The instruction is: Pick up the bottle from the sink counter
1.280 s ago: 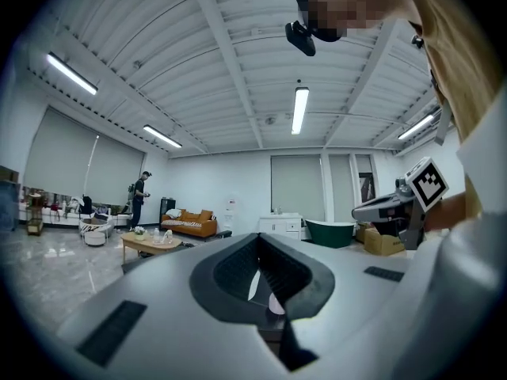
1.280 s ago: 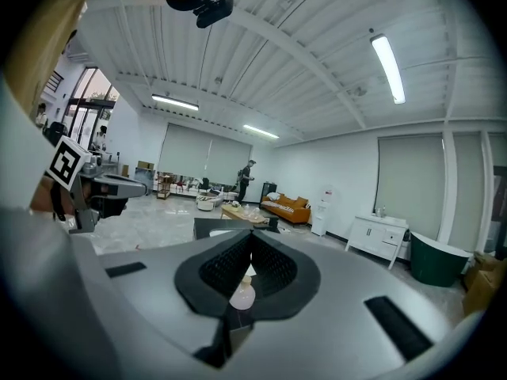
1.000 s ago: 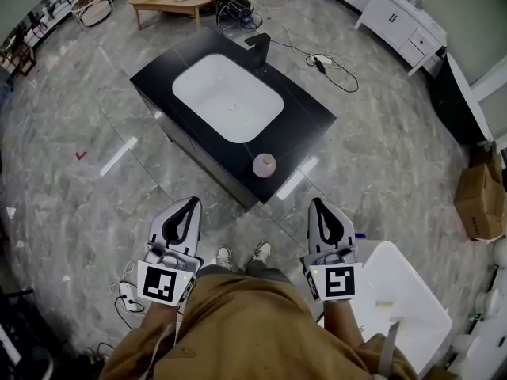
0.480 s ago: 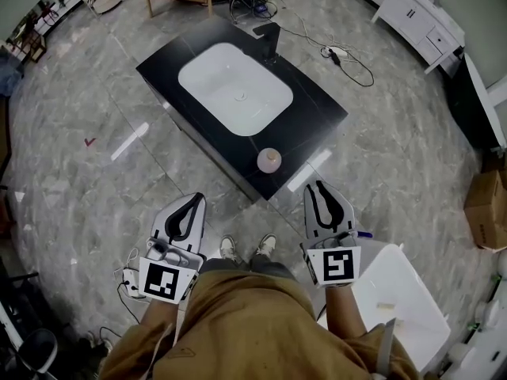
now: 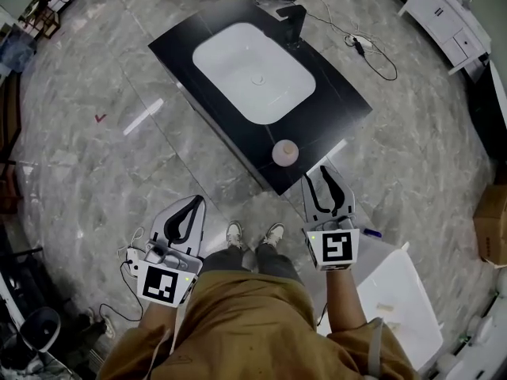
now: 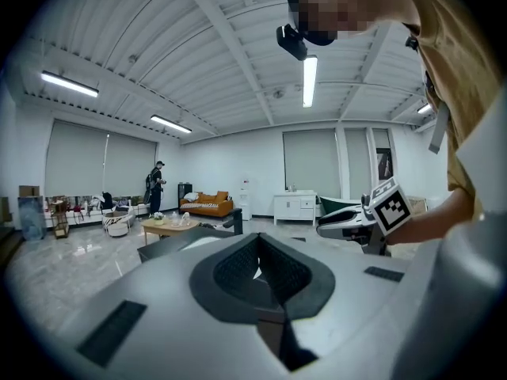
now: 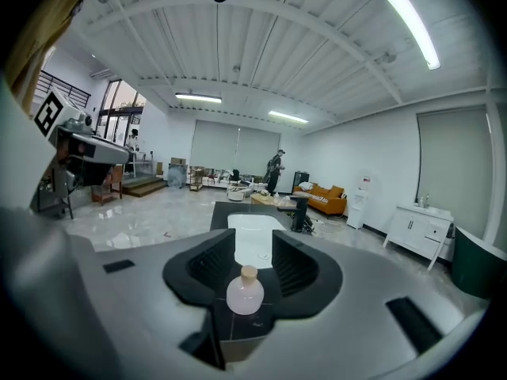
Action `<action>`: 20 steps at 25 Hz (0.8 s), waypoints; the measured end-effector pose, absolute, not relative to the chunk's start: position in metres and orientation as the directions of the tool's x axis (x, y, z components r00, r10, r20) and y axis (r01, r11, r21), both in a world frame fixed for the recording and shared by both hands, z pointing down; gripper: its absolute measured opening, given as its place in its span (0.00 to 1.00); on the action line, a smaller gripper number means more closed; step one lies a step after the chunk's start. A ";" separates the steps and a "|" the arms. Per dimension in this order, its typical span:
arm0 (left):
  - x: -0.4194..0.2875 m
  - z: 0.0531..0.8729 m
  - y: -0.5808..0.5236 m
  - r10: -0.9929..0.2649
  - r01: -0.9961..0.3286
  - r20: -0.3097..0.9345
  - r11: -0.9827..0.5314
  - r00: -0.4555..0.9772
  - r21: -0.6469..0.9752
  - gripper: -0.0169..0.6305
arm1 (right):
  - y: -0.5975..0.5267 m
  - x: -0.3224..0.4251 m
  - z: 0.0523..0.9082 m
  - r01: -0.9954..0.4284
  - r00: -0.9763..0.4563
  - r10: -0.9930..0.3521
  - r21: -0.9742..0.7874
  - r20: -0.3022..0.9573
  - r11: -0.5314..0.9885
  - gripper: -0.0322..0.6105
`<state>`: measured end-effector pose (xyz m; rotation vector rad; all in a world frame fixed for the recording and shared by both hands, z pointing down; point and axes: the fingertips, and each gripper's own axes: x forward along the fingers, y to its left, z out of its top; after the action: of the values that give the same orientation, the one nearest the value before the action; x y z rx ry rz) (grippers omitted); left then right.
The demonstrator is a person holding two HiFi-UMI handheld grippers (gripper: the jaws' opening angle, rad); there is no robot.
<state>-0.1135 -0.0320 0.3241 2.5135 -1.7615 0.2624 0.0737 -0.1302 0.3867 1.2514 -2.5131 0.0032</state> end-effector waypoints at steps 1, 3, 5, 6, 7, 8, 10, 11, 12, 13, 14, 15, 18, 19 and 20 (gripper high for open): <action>-0.114 0.331 -0.031 -0.922 -0.938 0.204 -0.343 0.329 -0.039 0.03 | -0.134 0.072 0.394 -0.773 -0.558 -0.770 0.146 0.308 0.618 0.25; -0.114 0.342 -0.031 -0.915 -0.941 0.244 -0.338 0.322 -0.025 0.03 | -0.142 0.069 0.407 -0.766 -0.562 -0.767 0.155 0.310 0.624 0.25; -0.116 0.351 -0.031 -0.912 -0.944 0.264 -0.330 0.314 -0.018 0.03 | -0.149 0.064 0.418 -0.762 -0.574 -0.763 0.147 0.297 0.631 0.26; -0.118 0.355 -0.031 -0.910 -0.945 0.274 -0.327 0.310 -0.017 0.03 | -0.152 0.061 0.423 -0.762 -0.580 -0.759 0.132 0.296 0.634 0.28; -0.119 0.360 -0.030 -0.908 -0.945 0.284 -0.326 0.309 -0.016 0.03 | -0.155 0.058 0.428 -0.761 -0.587 -0.754 0.118 0.295 0.638 0.30; -0.120 0.364 -0.030 -0.904 -0.945 0.296 -0.326 0.308 -0.014 0.03 | -0.157 0.056 0.432 -0.759 -0.592 -0.751 0.110 0.293 0.642 0.31; -0.120 0.373 -0.029 -0.898 -0.946 0.315 -0.325 0.306 -0.009 0.03 | -0.164 0.052 0.440 -0.755 -0.597 -0.747 0.109 0.293 0.646 0.33; -0.121 0.376 -0.029 -0.897 -0.946 0.322 -0.323 0.304 -0.006 0.03 | -0.168 0.050 0.445 -0.755 -0.596 -0.747 0.111 0.294 0.646 0.33; -0.121 0.380 -0.030 -0.895 -0.947 0.327 -0.322 0.303 -0.003 0.03 | -0.172 0.049 0.449 -0.755 -0.595 -0.747 0.113 0.295 0.646 0.34; -0.121 0.385 -0.030 -0.893 -0.947 0.334 -0.320 0.302 -0.001 0.03 | -0.176 0.048 0.453 -0.754 -0.595 -0.747 0.114 0.297 0.647 0.34; -0.121 0.389 -0.030 -0.890 -0.948 0.342 -0.320 0.301 0.002 0.03 | -0.179 0.048 0.458 -0.753 -0.596 -0.745 0.111 0.300 0.648 0.35; -0.121 0.394 -0.031 -0.887 -0.948 0.350 -0.319 0.300 0.005 0.03 | -0.182 0.046 0.463 -0.751 -0.599 -0.740 0.105 0.305 0.651 0.35; -0.122 0.406 -0.030 -0.879 -0.949 0.373 -0.316 0.297 0.012 0.03 | -0.189 0.042 0.478 -0.747 -0.607 -0.730 0.088 0.314 0.659 0.39; -0.123 0.410 -0.029 -0.877 -0.949 0.378 -0.315 0.296 0.013 0.03 | -0.192 0.042 0.480 -0.749 -0.607 -0.733 0.086 0.307 0.656 0.40; -0.123 0.413 -0.029 -0.875 -0.949 0.383 -0.314 0.295 0.013 0.03 | -0.194 0.041 0.483 -0.752 -0.607 -0.735 0.083 0.301 0.654 0.40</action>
<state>-0.1227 -0.0286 0.4129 2.3257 -1.6756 0.4511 0.0413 -0.1944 0.4833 1.1883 -2.5663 0.0745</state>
